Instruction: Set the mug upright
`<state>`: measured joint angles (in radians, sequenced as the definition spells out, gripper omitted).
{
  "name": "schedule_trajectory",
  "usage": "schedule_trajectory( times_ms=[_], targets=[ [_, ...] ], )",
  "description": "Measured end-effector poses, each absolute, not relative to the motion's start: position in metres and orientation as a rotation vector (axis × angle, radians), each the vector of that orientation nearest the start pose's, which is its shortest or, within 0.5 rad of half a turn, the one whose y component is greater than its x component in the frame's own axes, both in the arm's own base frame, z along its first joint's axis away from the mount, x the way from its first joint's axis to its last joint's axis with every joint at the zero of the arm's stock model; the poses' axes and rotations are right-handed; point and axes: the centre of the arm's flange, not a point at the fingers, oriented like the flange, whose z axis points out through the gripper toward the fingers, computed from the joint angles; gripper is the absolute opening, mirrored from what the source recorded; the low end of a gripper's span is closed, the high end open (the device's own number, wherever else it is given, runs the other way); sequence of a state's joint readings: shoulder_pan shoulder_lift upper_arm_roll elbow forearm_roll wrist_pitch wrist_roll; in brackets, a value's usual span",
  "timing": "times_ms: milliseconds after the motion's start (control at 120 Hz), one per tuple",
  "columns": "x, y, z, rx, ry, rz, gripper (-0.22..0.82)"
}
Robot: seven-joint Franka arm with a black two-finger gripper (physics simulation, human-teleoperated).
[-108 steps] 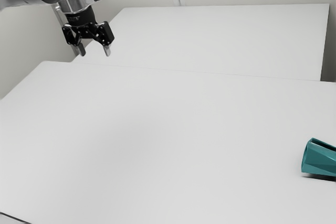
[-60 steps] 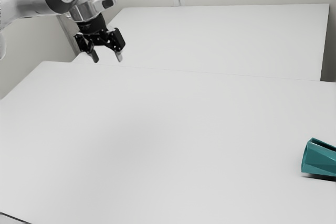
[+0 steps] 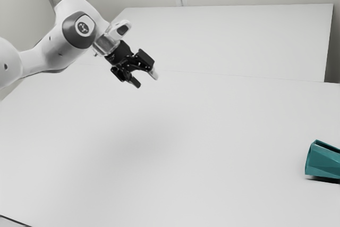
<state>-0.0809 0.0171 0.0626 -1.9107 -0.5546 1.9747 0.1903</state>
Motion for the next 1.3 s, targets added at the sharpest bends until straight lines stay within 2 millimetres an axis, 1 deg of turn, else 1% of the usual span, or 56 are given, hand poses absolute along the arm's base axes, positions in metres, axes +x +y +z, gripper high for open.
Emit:
schedule_trajectory(
  times_ms=[158, 275, 375, 483, 625, 700, 933, 1117, 1300],
  targets=[
    [0.566, -0.057, 0.470, 2.556, -0.044, 0.149, 0.58],
    [0.562, -0.072, 0.452, 2.505, -0.077, 0.170, 0.58],
    [0.557, -0.089, 0.434, 2.458, -0.107, 0.176, 0.58],
    [0.549, -0.115, 0.416, 2.400, -0.146, 0.173, 0.58],
    [0.541, -0.156, 0.402, 2.344, -0.227, 0.178, 0.58],
    [0.539, -0.172, 0.394, 2.318, -0.256, 0.183, 0.58],
    [0.535, -0.202, 0.369, 2.276, -0.313, 0.202, 0.58],
    [0.528, -0.231, 0.352, 2.249, -0.357, 0.207, 0.58],
    [0.524, -0.252, 0.340, 2.215, -0.329, 0.211, 0.58]
  ],
)
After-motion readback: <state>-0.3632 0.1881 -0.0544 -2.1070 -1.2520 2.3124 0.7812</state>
